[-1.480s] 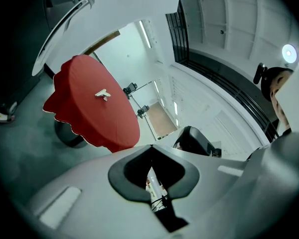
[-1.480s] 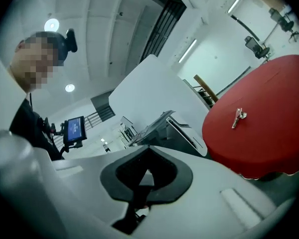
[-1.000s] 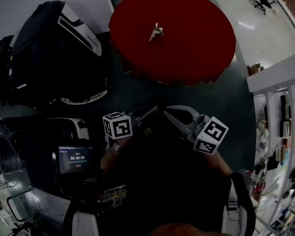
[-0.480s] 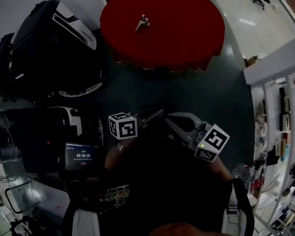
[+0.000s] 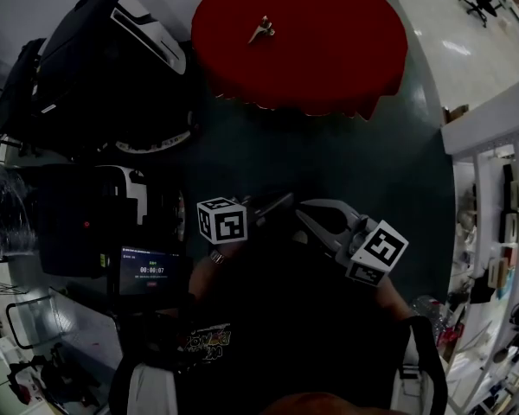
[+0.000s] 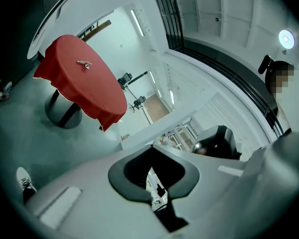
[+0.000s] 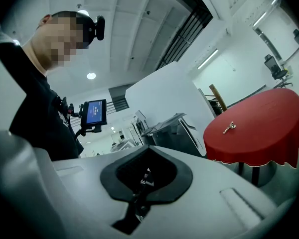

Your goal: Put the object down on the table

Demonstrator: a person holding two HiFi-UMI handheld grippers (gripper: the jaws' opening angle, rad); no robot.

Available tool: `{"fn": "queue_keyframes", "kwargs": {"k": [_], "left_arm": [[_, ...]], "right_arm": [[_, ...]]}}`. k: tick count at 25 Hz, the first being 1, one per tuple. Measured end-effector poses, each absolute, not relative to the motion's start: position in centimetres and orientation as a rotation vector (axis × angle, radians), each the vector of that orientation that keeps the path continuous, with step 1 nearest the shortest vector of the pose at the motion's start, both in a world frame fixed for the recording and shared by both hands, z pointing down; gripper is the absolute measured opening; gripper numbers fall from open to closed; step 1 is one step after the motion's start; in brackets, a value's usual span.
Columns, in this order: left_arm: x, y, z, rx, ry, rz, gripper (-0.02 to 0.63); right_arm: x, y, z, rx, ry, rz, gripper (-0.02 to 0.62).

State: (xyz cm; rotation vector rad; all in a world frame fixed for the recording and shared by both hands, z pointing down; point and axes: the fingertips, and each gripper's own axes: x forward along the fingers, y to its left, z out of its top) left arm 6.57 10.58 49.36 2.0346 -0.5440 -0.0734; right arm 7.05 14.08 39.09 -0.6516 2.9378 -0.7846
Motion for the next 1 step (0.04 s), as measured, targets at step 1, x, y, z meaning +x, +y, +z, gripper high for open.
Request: {"fn": "queue_keyframes", "kwargs": {"k": [1], "left_arm": [[6.83,10.85,49.37,2.037,-0.544,-0.071,0.017]], "right_arm": [[7.24,14.32,39.05,-0.65,2.936,-0.783,0.003]]}}
